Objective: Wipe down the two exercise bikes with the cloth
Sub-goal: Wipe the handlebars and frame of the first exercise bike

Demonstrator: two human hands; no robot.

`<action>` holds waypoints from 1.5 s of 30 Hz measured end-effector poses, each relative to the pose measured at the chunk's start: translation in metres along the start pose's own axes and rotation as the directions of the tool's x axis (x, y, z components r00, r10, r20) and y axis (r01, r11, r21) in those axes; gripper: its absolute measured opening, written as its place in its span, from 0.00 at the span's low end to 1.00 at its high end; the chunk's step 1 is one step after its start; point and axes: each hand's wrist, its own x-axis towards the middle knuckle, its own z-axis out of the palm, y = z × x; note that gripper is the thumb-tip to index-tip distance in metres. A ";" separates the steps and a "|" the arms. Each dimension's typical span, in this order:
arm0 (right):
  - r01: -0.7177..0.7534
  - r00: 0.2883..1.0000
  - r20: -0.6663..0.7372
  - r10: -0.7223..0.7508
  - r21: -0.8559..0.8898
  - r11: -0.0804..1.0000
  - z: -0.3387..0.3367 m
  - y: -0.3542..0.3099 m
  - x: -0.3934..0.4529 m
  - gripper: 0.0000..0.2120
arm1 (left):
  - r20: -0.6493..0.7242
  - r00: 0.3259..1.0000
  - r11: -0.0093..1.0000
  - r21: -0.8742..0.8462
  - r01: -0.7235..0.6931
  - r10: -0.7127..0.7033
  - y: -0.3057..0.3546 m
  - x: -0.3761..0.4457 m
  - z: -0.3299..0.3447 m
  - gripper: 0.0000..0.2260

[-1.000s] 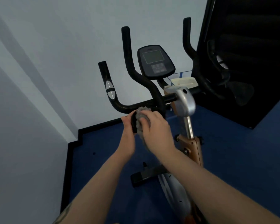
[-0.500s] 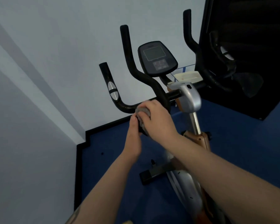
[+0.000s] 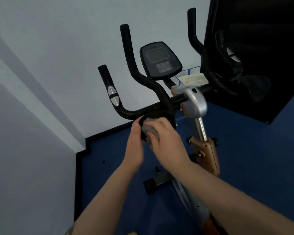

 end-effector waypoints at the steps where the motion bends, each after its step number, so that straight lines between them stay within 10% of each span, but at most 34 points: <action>1: 0.021 0.999 0.039 -0.020 -0.019 1.000 -0.007 0.005 -0.008 0.14 | 0.005 1.000 1.000 0.013 -0.006 0.006 0.003 0.002 -0.003 0.18; 8: 0.015 0.948 -0.320 0.011 0.079 0.997 -0.049 0.011 0.030 0.13 | 0.005 0.999 0.869 0.494 -0.040 0.043 0.034 0.040 0.001 0.11; 13: -0.204 0.956 -0.187 0.225 0.127 0.971 -0.031 0.027 0.041 0.10 | 0.028 0.990 0.733 0.669 -0.121 0.138 0.034 0.049 0.014 0.11; 28: -0.325 0.914 -0.167 0.371 0.248 0.913 -0.006 0.037 0.003 0.20 | -0.061 0.987 0.857 0.506 -0.101 0.152 0.026 0.044 0.013 0.11; 33: -0.310 0.944 -0.114 0.309 0.009 0.951 -0.015 0.047 0.026 0.20 | -0.095 0.987 0.867 0.493 -0.069 0.133 0.026 0.045 0.015 0.11; 37: -0.342 0.883 -0.235 0.407 0.270 0.900 0.007 0.035 -0.002 0.11 | -0.129 0.983 0.885 0.463 -0.055 0.129 0.025 0.042 0.016 0.11; 41: -0.324 0.937 -0.121 0.328 0.057 0.944 -0.012 0.038 0.022 0.17 | -0.105 0.988 0.886 0.460 -0.054 0.114 0.026 0.042 0.015 0.10; 45: -0.313 0.897 -0.303 0.322 0.077 0.947 -0.013 0.036 0.035 0.23 | -0.127 0.986 0.904 0.426 -0.047 0.112 0.025 0.043 0.016 0.10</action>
